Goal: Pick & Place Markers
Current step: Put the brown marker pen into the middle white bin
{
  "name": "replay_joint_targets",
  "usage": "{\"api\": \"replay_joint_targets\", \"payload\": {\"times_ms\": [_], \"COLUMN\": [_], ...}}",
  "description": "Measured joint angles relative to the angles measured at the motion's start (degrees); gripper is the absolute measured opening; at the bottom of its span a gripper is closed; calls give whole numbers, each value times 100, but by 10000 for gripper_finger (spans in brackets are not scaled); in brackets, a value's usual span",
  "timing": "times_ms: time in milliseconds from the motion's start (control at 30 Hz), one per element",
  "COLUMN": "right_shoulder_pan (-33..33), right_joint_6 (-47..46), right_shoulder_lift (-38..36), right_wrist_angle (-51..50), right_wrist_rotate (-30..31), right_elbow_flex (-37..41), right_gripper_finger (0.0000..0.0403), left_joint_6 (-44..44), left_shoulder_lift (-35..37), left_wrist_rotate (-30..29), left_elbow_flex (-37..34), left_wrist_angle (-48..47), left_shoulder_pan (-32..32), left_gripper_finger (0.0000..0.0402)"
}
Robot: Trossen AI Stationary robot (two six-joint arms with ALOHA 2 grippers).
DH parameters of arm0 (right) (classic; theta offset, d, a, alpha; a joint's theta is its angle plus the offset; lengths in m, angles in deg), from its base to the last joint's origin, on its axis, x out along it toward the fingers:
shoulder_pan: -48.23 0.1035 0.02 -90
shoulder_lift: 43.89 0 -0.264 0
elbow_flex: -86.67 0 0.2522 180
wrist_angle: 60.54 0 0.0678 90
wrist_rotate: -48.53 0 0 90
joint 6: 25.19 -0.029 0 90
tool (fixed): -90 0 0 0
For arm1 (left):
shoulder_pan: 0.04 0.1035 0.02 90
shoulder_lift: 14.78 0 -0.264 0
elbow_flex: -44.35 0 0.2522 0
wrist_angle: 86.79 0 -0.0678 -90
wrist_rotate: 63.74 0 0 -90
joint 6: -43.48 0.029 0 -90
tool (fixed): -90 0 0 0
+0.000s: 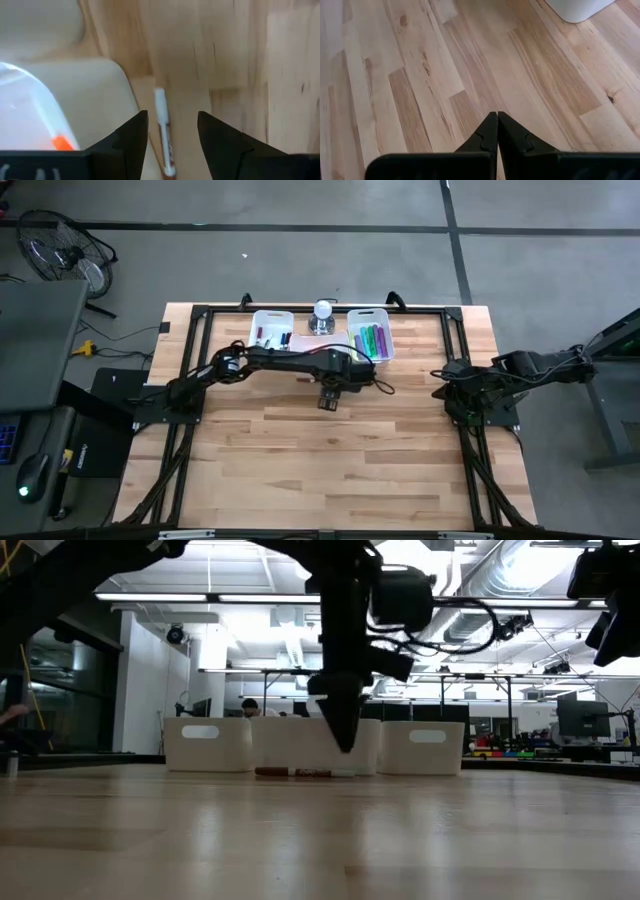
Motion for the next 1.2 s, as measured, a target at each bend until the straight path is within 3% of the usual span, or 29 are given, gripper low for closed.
{"api": "replay_joint_targets", "payload": {"times_ms": [600,967,1200], "right_shoulder_pan": [-1,1,1], "right_joint_6": [-84,-140,-140], "right_shoulder_lift": [0,0,0], "right_wrist_angle": [41,44,46], "right_wrist_rotate": [53,51,51], "right_elbow_flex": [1,2,0], "right_gripper_finger": [0,0,0], "left_joint_6": [-127,-171,-275], "left_shoulder_lift": [-364,-402,-402], "left_wrist_rotate": [-365,409,386], "left_elbow_flex": [-18,-2,-2], "left_wrist_angle": [24,29,-29], "left_shoulder_pan": [7,24,-36], "left_gripper_finger": [166,166,166]}}
